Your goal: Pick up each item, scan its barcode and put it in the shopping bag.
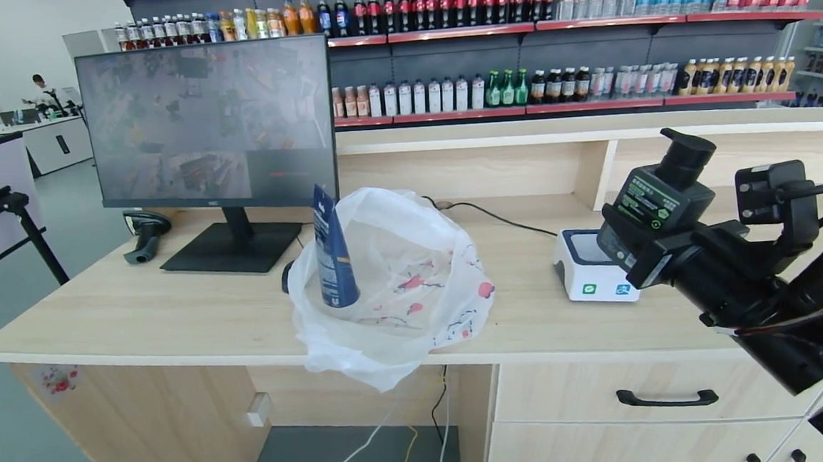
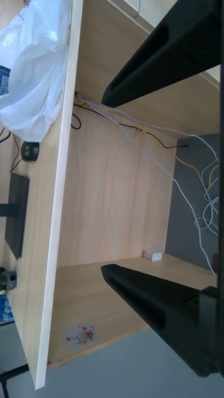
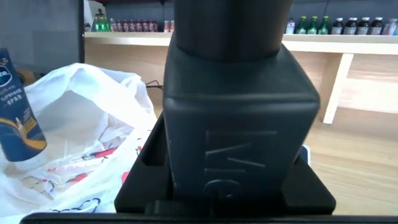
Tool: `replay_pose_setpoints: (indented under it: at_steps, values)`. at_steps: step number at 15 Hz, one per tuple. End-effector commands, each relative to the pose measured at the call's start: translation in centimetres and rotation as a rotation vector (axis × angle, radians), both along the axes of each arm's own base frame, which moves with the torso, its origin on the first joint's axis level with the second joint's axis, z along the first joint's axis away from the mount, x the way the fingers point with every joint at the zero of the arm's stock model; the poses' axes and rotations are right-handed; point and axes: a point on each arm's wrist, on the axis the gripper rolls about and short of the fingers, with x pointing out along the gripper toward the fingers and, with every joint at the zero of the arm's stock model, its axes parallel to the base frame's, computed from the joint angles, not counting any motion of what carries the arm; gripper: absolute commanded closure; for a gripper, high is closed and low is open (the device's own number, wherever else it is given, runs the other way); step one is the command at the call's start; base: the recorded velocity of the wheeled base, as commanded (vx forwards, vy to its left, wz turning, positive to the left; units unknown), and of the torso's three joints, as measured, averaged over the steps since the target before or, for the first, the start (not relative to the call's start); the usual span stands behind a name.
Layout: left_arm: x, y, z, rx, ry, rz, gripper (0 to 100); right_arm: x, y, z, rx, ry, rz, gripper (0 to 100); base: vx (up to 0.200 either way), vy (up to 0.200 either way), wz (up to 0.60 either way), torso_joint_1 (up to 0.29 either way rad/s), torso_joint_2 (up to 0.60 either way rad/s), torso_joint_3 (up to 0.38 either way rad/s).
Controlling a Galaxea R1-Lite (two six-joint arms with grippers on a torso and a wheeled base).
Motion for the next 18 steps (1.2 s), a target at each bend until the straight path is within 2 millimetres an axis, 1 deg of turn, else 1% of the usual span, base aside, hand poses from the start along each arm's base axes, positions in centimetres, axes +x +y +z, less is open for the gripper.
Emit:
replay_pose_setpoints:
  at_steps: [1,3,5,7,9,10,11,13,15,17,18]
  values:
    - [0.0,0.0,0.0,0.0,-0.001,0.0,0,-0.3,0.0,-0.5,-0.015,0.021,0.002,100,0.2,0.0,0.0,-0.002,0.0,0.002]
    - [0.0,0.0,0.0,0.0,-0.001,0.0,0,-0.1,0.1,-0.2,-0.016,0.006,0.002,100,0.2,0.0,0.0,-0.012,0.0,0.005]
    - [0.0,0.0,0.0,-0.001,-0.001,0.0,0,0.2,0.2,0.1,-0.021,-0.01,0.001,100,0.0,0.0,0.0,0.0,0.0,0.0]
    - [0.0,0.0,0.0,-0.001,-0.001,0.0,0,0.5,0.4,-0.3,-0.124,-0.034,0.062,100,0.0,0.0,0.0,0.0,0.0,0.0]
    - [0.0,0.0,0.0,-0.001,-0.001,0.0,0,1.2,0.0,-0.6,-0.271,-0.076,0.059,100,0.0,0.0,0.0,0.0,0.0,0.0]
    - [0.0,0.0,0.0,-0.001,-0.001,0.0,0,1.4,0.0,-0.9,-0.308,-0.079,0.055,100,0.0,0.0,0.0,0.0,0.0,0.0]
    - [0.0,0.0,0.0,-0.001,-0.001,0.0,0,1.7,-0.4,-1.1,-0.392,-0.1,0.021,100,0.0,0.0,0.0,0.0,0.0,0.0]
    - [0.0,0.0,0.0,-0.001,-0.001,0.0,0,2.0,-0.4,-1.4,-0.475,-0.121,0.012,100,0.0,0.0,0.0,0.0,0.0,0.0]
    - [0.0,0.0,0.0,-0.001,-0.001,0.002,0,2.6,-1.3,-1.5,-0.574,-0.158,0.002,100,0.0,0.0,0.0,0.0,0.0,0.0]
    - [0.0,0.0,0.0,-0.001,-0.001,0.002,0,3.1,-1.8,-1.7,-0.603,-0.169,0.002,100,0.0,0.0,0.0,0.0,0.0,0.0]
    - [0.0,0.0,0.0,-0.001,-0.001,0.0,0,3.9,-2.7,-1.5,-0.656,-0.202,-0.01,100,0.0,0.0,0.0,0.0,0.0,0.0]
